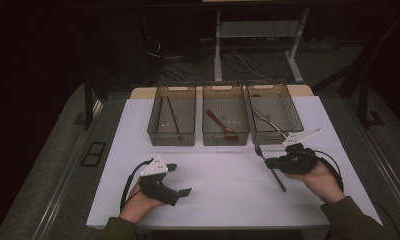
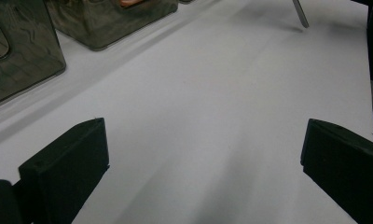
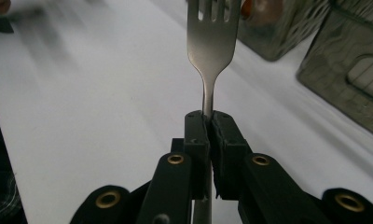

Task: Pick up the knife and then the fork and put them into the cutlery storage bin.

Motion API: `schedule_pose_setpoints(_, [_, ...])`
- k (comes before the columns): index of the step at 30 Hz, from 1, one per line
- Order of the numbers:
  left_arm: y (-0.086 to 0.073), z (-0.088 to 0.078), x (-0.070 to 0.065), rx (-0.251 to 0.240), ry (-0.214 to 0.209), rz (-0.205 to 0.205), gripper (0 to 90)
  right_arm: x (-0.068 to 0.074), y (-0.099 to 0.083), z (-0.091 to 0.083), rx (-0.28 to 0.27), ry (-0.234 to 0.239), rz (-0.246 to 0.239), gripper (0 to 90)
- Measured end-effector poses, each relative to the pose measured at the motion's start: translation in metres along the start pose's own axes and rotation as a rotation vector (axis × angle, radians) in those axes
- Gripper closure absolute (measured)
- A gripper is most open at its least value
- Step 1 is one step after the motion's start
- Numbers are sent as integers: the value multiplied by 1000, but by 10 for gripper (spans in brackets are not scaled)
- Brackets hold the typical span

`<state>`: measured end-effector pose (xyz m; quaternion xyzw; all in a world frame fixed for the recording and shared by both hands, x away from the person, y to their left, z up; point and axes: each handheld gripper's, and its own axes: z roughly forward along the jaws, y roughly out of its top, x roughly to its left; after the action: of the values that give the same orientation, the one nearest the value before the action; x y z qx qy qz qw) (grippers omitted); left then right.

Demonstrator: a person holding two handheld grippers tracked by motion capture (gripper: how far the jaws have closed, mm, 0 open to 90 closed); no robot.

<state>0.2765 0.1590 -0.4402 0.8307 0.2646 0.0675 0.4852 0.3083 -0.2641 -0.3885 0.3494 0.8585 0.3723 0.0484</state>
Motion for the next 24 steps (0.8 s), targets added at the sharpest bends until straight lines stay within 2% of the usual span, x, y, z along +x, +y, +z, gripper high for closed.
schedule_pose_setpoints(9, [0, 0, 0, 0, 0, -1, 0, -6, -1, -11, -118, -11, 17, 843])
schedule_pose_setpoints(16, [0, 0, 0, -2, -1, -6, 0, -9, 0, -18, -178, -22, 25, 843])
schedule_pose_setpoints(24, [0, 0, 0, -3, 0, -3, 0, -17, 5, -25, -210, -42, 36, 843])
